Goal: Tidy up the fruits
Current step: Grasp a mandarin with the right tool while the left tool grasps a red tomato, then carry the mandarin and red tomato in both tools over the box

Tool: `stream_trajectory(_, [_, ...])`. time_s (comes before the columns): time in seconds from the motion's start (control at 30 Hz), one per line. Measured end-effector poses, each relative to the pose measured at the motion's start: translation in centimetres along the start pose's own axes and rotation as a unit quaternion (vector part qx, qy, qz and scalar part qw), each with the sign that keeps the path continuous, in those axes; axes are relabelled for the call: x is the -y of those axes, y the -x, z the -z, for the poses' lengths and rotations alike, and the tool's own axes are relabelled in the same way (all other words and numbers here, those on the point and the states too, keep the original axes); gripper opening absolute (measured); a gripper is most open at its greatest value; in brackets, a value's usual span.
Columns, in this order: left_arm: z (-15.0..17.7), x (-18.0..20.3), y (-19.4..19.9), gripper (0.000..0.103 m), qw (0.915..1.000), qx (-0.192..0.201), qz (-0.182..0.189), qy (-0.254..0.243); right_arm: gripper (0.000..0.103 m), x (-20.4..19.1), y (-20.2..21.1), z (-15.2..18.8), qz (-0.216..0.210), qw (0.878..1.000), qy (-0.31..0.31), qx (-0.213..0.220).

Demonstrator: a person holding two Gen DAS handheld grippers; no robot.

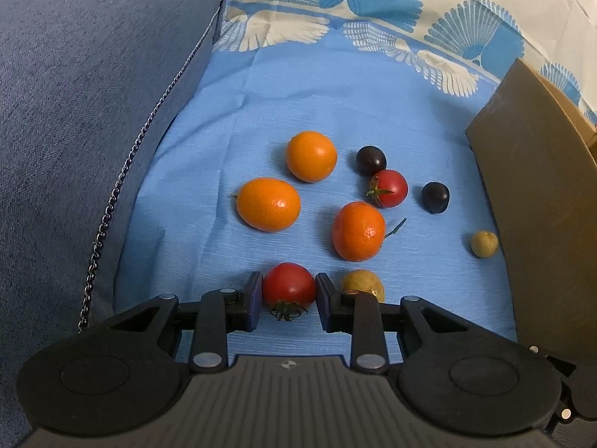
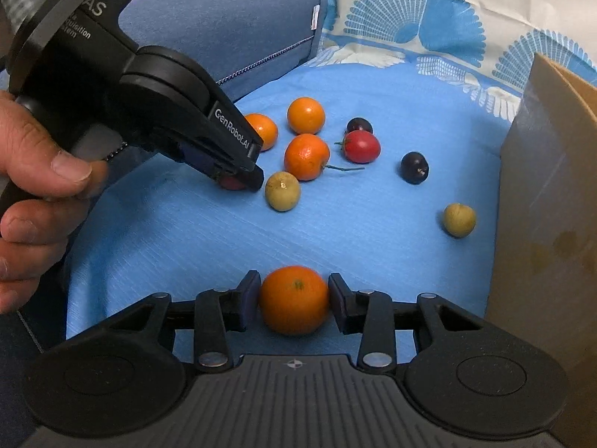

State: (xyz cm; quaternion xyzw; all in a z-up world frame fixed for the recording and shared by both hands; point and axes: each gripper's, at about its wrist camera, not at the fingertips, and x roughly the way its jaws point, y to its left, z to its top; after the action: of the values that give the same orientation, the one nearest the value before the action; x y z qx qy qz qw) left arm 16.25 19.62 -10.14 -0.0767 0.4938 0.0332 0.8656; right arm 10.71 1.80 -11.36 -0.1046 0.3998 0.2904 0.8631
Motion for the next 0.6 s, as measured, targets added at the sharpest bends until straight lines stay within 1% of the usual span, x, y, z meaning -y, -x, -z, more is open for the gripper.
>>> stream_trajectory(0.2, [0.1, 0.7, -0.1, 0.033, 0.9998, 0.001, -0.010, -0.017, 0.044, 0.3, -0.2, 0.1, 0.000, 1.000, -0.002, -0.004])
stream_trajectory(0.37, [0.1, 0.6, -0.1, 0.033, 0.9998, 0.001, -0.010, -0.014, 0.044, 0.3, -0.2, 0.1, -0.001, 1.000, -0.002, -0.007])
stream_trajectory(0.47, [0.1, 0.7, 0.2, 0.033, 0.9998, 0.009, -0.012, -0.017, 0.040, 0.2, -0.1, 0.1, -0.002, 1.000, 0.006, -0.005])
stream_trajectory(0.6, [0.4, 1.0, 1.5, 0.033, 0.9992, 0.033, -0.010, -0.022, 0.039, 0.1, 0.7, 0.1, 0.001, 1.000, 0.009, 0.010])
